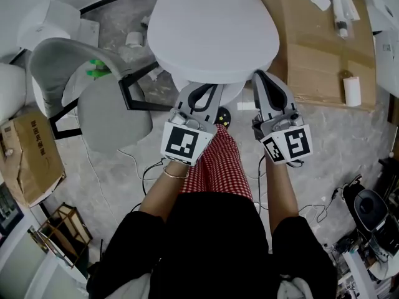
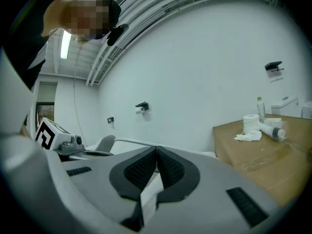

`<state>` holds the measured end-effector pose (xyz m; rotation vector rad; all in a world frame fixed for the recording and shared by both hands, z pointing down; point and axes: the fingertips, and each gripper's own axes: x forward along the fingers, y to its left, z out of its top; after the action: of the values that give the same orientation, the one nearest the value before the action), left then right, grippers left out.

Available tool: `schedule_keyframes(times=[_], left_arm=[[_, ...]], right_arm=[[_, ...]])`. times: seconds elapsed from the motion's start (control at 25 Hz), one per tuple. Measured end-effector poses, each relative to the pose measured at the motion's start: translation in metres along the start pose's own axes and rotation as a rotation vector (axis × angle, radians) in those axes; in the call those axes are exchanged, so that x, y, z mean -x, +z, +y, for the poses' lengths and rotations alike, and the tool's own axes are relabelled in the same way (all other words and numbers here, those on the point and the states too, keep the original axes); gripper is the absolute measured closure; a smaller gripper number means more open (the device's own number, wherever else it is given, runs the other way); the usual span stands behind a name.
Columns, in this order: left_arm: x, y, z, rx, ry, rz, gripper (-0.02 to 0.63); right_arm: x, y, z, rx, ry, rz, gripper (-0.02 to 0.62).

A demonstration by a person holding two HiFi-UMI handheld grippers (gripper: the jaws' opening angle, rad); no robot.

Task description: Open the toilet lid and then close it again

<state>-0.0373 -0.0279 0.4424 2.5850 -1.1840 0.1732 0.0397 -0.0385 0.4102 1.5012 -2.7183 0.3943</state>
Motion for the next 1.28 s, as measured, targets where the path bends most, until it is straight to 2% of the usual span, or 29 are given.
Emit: schedule_keyframes(times=[0.16,0.36,0.56,1.28], left_arm=[[-0.002,0.011,0.002,-0.033,0.004,0.021,0.603],[-0.008,0.020,0.004,-0.035,0.017,0.017,0.603],[-0.015,0.034,0.008,-0.030,0.022,0.001,0.603],[-0.042,0.091,0.028,-0.048,0.061,-0.051,0.603]], right_arm=[[-0.005,0.009,-0.001,0.022,0.006,0.001,0.575],[-0.009,0.019,-0.005,0.035,0.018,-0.004,0.575],[-0.017,0.032,-0.007,0.082,0.030,-0.004,0.575],[-0.047,0.079,-0.020,0.118,0.079,-0.045,0.575]])
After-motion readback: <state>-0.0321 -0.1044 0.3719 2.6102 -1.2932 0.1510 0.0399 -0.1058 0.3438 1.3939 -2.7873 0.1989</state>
